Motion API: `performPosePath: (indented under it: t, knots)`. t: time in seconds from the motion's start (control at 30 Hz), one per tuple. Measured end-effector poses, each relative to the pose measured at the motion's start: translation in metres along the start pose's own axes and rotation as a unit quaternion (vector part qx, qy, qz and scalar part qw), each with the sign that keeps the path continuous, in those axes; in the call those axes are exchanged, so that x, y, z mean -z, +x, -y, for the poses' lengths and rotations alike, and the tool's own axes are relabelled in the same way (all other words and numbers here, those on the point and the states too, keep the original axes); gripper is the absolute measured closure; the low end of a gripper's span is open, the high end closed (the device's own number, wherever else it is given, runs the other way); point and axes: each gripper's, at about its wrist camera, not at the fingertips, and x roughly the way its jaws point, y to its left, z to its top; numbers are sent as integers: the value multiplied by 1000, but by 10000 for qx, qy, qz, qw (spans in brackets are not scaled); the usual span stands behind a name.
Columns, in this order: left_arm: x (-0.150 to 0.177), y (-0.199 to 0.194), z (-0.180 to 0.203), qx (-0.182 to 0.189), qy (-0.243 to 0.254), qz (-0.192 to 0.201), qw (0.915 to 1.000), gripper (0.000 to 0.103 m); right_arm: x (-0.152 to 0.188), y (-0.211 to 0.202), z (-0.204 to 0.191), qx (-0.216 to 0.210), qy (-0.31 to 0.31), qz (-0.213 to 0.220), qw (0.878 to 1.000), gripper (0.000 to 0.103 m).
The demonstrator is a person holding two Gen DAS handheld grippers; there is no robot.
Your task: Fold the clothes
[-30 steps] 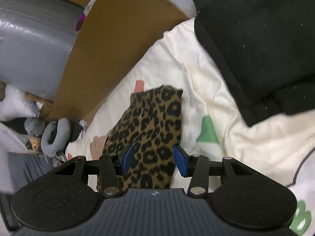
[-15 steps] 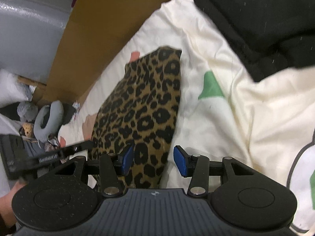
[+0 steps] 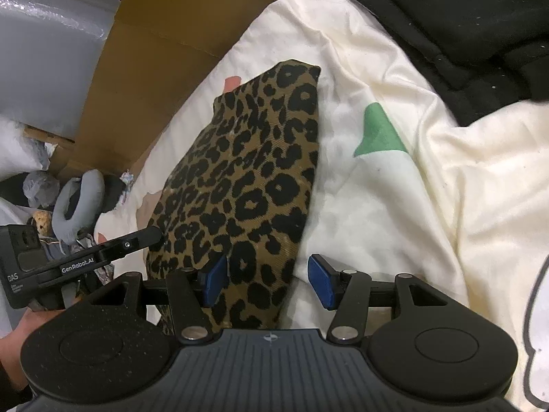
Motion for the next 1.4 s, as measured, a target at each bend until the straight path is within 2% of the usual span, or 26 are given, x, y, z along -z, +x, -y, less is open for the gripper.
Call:
performPosePath:
  t: [0.1, 0.2, 0.3, 0.5, 0.7, 0.93, 1.07, 1.1, 1.13, 1.17, 1.23, 1.33, 1.4]
  knots:
    - [-2, 2, -8, 47, -142, -19, 9999, 92, -2, 4, 2, -65, 77, 20, 9999, 44]
    - [-2, -1, -7, 14, -45, 11, 10000, 101, -3, 7, 5, -134, 176, 36, 9997, 44]
    - [-2, -6, -6, -47, 67, 49, 10000, 102, -4, 9, 9, -219, 296, 56, 9993, 44]
    - [0, -15, -15, -229, -62, 177, 9996, 102, -9, 13, 16, -415, 532, 160, 9976, 44]
    - [5, -4, -17, -284, -79, 104, 9995, 102, -19, 23, 21, -604, 749, 295, 9949, 44]
    - [8, 1, -19, -353, -33, 72, 9993, 102, -21, 33, 28, -912, 992, 212, 9907, 46]
    - [9, 2, -18, -401, -15, 54, 9992, 102, -17, 33, 27, -955, 1014, 144, 9902, 60]
    - [9, 3, -18, -413, -10, 45, 9991, 102, -17, 34, 27, -944, 1010, 111, 9903, 66]
    - [8, 3, -17, -423, -7, 33, 9991, 102, -17, 36, 27, -932, 1015, 80, 9904, 82]
    - [7, 3, -18, -431, -16, 0, 9991, 102, -16, 37, 27, -912, 1037, 69, 9904, 89]
    - [3, 3, -18, -445, -35, -67, 9990, 100, -16, 37, 27, -873, 1029, 95, 9908, 95]
    - [-2, 5, -18, -369, -58, -66, 9993, 88, -17, 33, 20, -778, 844, 134, 9933, 98]
    - [-7, 7, -17, -290, -72, -36, 9995, 73, -17, 31, 18, -727, 799, 134, 9941, 98]
